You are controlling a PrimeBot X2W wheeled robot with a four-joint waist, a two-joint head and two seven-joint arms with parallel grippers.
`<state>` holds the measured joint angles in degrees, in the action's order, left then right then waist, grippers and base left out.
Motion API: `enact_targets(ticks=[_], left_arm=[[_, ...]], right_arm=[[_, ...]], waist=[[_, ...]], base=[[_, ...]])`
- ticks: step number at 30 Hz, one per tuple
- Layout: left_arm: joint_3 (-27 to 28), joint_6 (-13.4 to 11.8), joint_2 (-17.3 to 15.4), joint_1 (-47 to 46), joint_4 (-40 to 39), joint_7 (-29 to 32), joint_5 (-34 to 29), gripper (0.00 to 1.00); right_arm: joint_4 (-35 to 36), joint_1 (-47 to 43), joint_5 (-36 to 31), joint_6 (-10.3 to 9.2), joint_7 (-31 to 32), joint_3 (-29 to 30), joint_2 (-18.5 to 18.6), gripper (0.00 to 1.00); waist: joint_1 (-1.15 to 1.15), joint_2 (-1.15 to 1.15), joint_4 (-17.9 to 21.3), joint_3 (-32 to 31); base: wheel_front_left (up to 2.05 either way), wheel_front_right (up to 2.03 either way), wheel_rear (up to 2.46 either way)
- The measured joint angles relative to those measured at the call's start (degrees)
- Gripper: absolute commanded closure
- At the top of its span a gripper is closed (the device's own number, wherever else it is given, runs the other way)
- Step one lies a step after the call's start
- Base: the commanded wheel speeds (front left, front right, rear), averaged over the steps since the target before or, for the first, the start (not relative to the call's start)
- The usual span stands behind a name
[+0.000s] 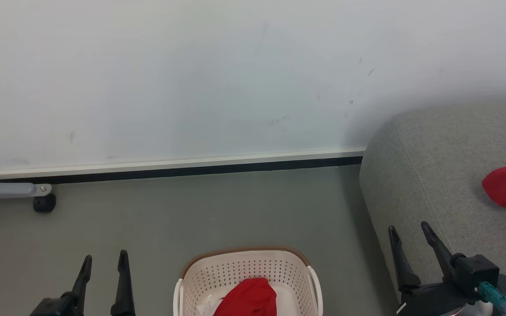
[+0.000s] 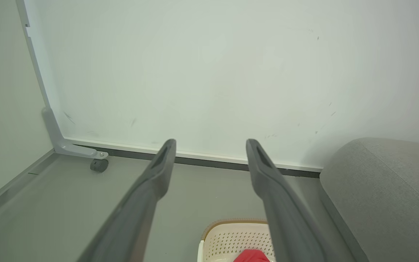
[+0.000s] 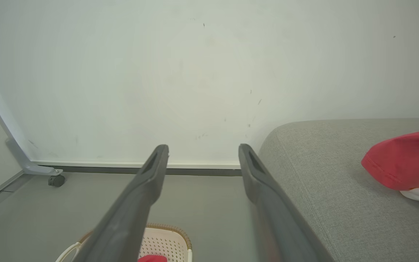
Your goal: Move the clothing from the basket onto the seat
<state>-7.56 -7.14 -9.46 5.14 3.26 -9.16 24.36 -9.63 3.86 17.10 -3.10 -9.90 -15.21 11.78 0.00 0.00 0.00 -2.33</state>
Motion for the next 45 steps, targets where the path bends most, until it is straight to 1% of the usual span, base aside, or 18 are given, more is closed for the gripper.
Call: enact_targets(ticks=[5,13,19,23,31,34,39,44,45], left_arm=[[0.15,0.00,0.41,0.00,-0.49,0.54,-0.56,0.00],[0.23,0.00,0.71,0.05,-1.87,1.04,-1.45,0.00],[-0.02,0.00,1.12,-0.12,-2.14,1.56,-2.78,0.00],[-0.41,0.00,1.58,-2.23,-1.49,1.78,-2.79,0.00],[-1.25,0.19,1.75,-7.79,2.09,2.59,-2.86,0.00],[-2.03,0.71,1.65,-10.45,4.16,3.32,-2.94,0.00],[-3.96,2.50,1.38,-14.82,7.75,4.36,-3.78,0.00],[-5.71,3.21,1.57,-19.58,11.69,5.54,-4.72,0.00],[-6.06,3.70,1.65,-20.50,12.47,5.54,-4.90,0.00]], right_arm=[[0.87,-0.11,0.00,-0.30,0.85,0.13,0.24,0.00],[4.44,-0.23,0.01,-0.42,2.16,0.22,0.54,0.00],[8.38,0.21,-0.09,-0.93,3.18,0.66,1.11,0.00],[10.34,1.15,-0.18,-1.22,3.82,1.42,1.22,0.00],[14.08,3.55,-0.87,-2.00,4.83,2.18,1.19,0.00],[15.78,4.74,-1.58,-2.03,5.33,2.36,1.08,0.00],[18.26,7.30,-1.96,-2.44,5.88,2.67,0.73,0.00],[19.80,9.38,-2.13,-2.61,6.43,2.83,0.26,0.00],[20.17,9.85,-2.19,-2.70,6.73,2.81,0.03,0.00]], waist=[[0.00,0.00,0.06,0.17],[0.00,0.00,0.33,1.81],[-0.01,0.00,0.65,4.82],[-0.01,0.00,0.93,7.59],[-0.01,0.01,1.63,13.03],[-0.01,0.01,2.09,15.53],[-0.02,0.01,3.14,19.63],[-0.02,0.01,4.50,23.79],[-0.01,0.01,4.80,24.64]], base=[[0.00,0.00,0.00],[0.00,0.00,0.00],[0.00,0.00,0.00],[0.00,0.00,0.00],[0.00,0.00,0.00],[0.00,0.00,0.00],[0.00,0.00,0.00],[0.00,0.00,0.00],[0.00,0.00,0.00]])
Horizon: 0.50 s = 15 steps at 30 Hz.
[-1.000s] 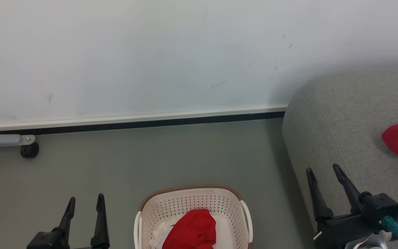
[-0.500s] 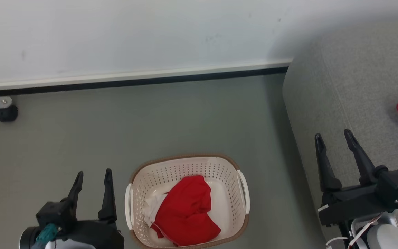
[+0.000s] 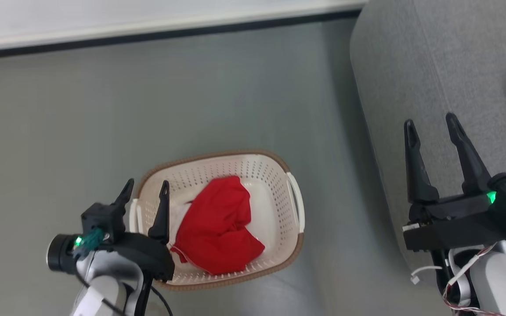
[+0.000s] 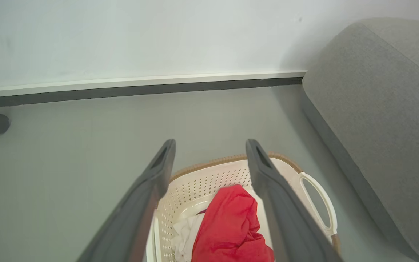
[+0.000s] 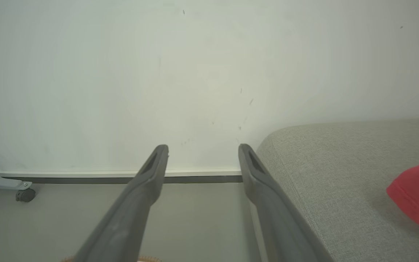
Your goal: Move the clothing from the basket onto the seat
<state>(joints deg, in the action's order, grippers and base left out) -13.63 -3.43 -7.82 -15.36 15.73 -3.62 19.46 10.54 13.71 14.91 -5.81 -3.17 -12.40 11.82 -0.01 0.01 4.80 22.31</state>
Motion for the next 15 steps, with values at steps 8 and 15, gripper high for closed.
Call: enact_targets(ticks=[8,15], left_arm=[[-2.66,1.52,-0.02,-7.68,7.24,2.42,-2.80,0.00],[-5.24,3.02,-0.79,-13.15,12.73,5.15,-5.56,0.00]], right_arm=[[2.68,4.36,-0.82,-0.24,0.36,-0.60,-1.36,0.00],[4.24,7.31,-1.04,-0.30,0.33,-1.03,-2.63,0.00]], waist=[[0.00,0.00,2.93,7.55],[0.00,0.00,5.16,13.55]], base=[[0.00,0.00,0.00],[0.00,0.00,0.00]])
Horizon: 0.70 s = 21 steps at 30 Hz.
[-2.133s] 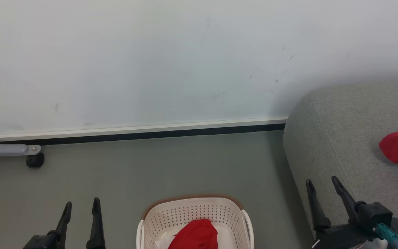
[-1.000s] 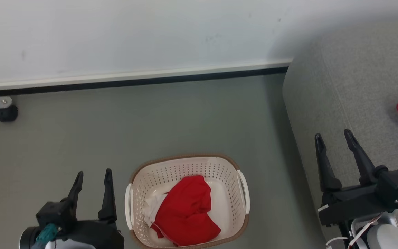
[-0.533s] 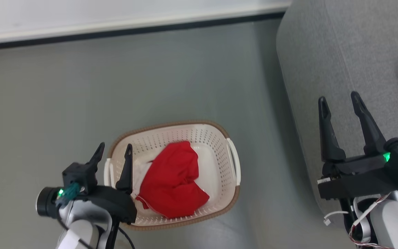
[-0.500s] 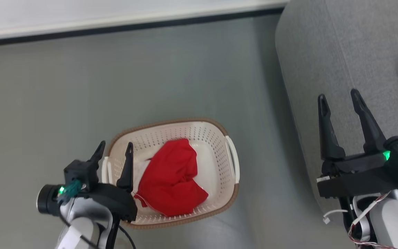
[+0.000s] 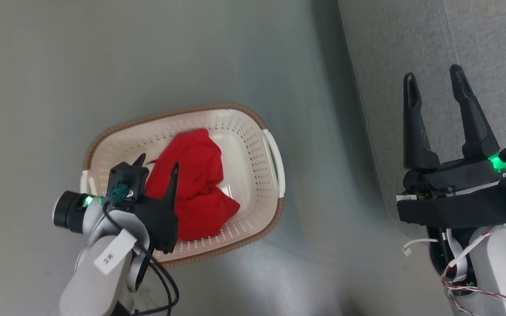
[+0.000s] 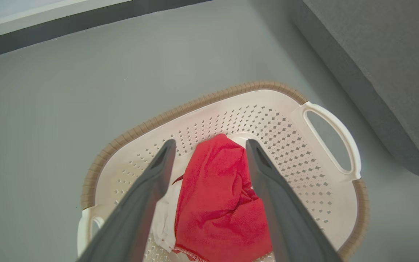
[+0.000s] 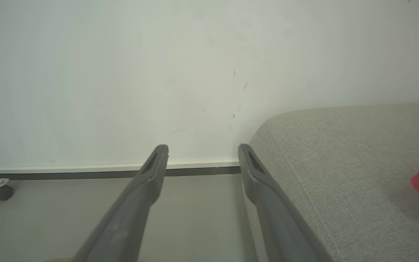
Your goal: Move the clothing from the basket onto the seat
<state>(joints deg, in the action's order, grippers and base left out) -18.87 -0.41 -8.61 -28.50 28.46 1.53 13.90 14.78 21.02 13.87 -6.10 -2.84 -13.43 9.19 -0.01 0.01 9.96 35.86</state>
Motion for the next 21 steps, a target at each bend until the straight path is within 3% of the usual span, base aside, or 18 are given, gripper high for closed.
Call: enact_targets(ticks=[21], left_arm=[[-9.89,5.02,-4.69,-10.96,14.89,5.86,-10.49,0.00]], right_arm=[[-0.38,5.64,-0.30,-0.44,-3.39,-0.51,-3.08,0.00]], waist=[[0.00,0.00,5.02,16.78]], base=[[0.00,0.00,0.00]])
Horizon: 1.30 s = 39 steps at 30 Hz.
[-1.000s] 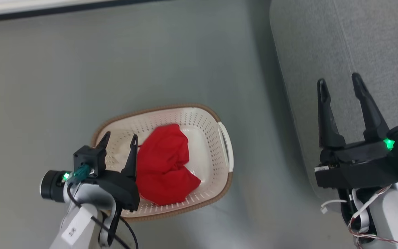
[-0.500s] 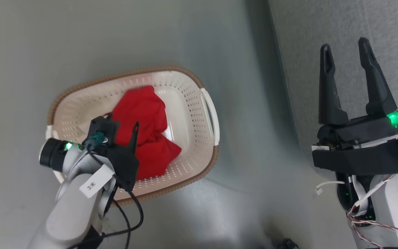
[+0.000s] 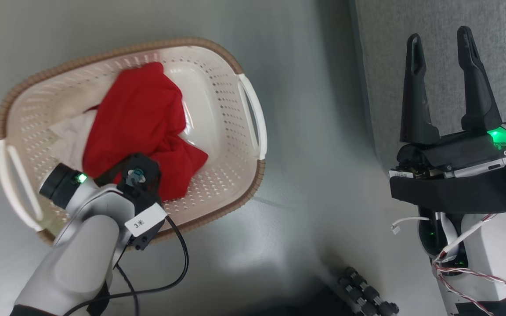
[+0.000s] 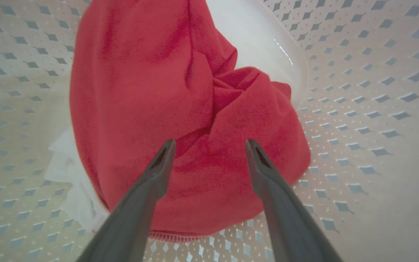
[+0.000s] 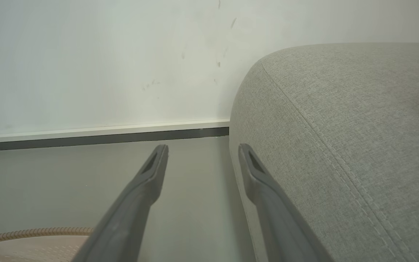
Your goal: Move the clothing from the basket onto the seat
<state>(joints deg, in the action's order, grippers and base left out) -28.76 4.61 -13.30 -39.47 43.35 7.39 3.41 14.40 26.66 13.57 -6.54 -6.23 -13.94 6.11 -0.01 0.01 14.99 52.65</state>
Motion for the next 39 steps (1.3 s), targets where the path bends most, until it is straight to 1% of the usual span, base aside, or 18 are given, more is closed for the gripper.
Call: enact_targets(ticks=[8,15,16,17,18,23,27,34,39], left_arm=[[-0.56,0.00,0.14,-2.05,4.45,0.23,-0.46,0.00],[-0.70,-0.05,0.11,-4.66,8.56,1.69,-1.07,0.00],[-0.64,-0.05,0.08,-4.86,9.03,1.70,-1.07,0.04],[-0.56,-0.05,0.08,-5.09,9.50,1.92,-1.07,0.67],[-0.47,-0.05,0.08,-5.30,9.95,2.09,-1.07,1.00],[-0.71,-0.07,0.18,-7.04,11.82,2.18,-1.09,1.00],[-0.77,-0.16,1.10,-7.34,12.60,1.45,-1.08,1.00],[1.63,-0.96,3.72,-7.37,13.47,-2.16,1.02,1.00],[3.18,-1.30,6.68,-7.28,14.01,-5.44,3.68,1.00]], right_arm=[[-1.21,0.02,0.02,0.00,-1.94,-0.07,-0.56,0.00],[-2.23,0.03,0.04,0.00,-3.20,-0.03,-0.78,0.00],[-2.52,0.03,0.04,0.00,-3.44,-0.03,-0.82,0.00],[-2.69,0.03,0.05,-0.01,-3.52,-0.03,-0.83,0.00],[-2.98,0.05,0.05,0.00,-3.75,-0.04,-0.88,0.00],[-3.89,0.11,0.11,-0.01,-4.46,0.00,-1.03,0.00],[-4.81,0.19,0.11,0.00,-4.95,0.16,-1.03,0.00],[-6.56,1.24,-0.05,0.10,-5.52,0.22,-0.55,0.00],[-8.49,2.27,-0.52,1.02,-5.78,0.15,0.68,0.00]], waist=[[0.01,0.00,1.84,2.77],[0.01,0.00,2.67,4.33],[0.01,0.00,2.74,4.40],[0.01,0.00,2.77,4.43],[0.01,0.00,2.79,4.40],[0.01,0.00,2.73,4.07],[0.01,-0.01,2.41,3.34],[0.01,-0.02,1.43,1.47],[0.01,-0.01,0.27,-1.00]], base=[[0.00,0.00,0.00],[0.00,0.00,0.00],[0.00,0.00,0.00],[0.00,0.00,0.00],[0.00,0.00,0.00],[0.00,0.00,0.00],[0.00,0.00,0.00],[0.00,0.00,0.00],[0.00,0.00,0.00]])
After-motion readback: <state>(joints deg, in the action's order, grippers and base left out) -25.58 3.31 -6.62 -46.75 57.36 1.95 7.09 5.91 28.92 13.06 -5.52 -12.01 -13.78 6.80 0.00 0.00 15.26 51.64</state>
